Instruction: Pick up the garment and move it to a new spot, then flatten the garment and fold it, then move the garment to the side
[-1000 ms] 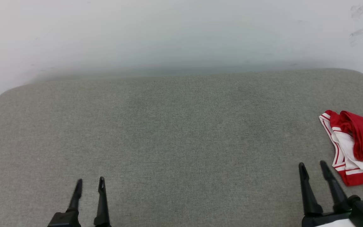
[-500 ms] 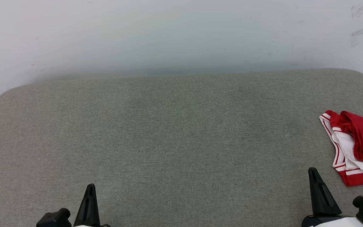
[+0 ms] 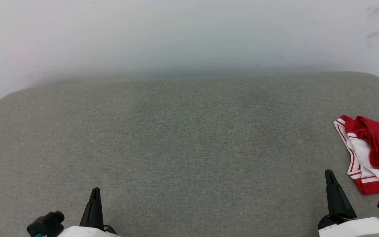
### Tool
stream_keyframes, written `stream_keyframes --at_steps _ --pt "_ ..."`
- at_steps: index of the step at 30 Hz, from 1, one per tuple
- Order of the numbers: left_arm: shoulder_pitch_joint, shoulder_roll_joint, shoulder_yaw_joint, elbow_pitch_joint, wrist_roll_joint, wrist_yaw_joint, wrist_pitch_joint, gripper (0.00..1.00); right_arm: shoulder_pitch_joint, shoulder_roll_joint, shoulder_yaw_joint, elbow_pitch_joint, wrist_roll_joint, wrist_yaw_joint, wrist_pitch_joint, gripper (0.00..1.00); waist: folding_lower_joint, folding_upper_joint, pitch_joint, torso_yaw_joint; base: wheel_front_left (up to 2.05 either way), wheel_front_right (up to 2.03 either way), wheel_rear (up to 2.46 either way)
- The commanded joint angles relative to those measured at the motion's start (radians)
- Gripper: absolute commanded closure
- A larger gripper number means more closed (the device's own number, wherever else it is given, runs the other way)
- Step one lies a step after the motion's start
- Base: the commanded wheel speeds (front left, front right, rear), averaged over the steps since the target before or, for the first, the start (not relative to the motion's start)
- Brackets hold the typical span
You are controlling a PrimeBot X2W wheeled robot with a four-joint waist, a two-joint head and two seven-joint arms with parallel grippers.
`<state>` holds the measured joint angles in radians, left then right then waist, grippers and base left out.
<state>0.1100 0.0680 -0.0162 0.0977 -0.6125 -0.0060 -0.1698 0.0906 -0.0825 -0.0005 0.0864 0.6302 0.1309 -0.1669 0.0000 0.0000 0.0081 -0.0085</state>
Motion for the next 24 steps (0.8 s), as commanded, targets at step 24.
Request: stream_keyframes --at_steps 24 --pt "-0.090 0.017 0.024 0.040 -0.369 -0.046 0.079 1.00 -0.086 -0.011 -0.020 0.045 0.361 0.000 0.080 1.00 0.0000 0.0000 -0.001 0.002 0.00 0.00 0.00"
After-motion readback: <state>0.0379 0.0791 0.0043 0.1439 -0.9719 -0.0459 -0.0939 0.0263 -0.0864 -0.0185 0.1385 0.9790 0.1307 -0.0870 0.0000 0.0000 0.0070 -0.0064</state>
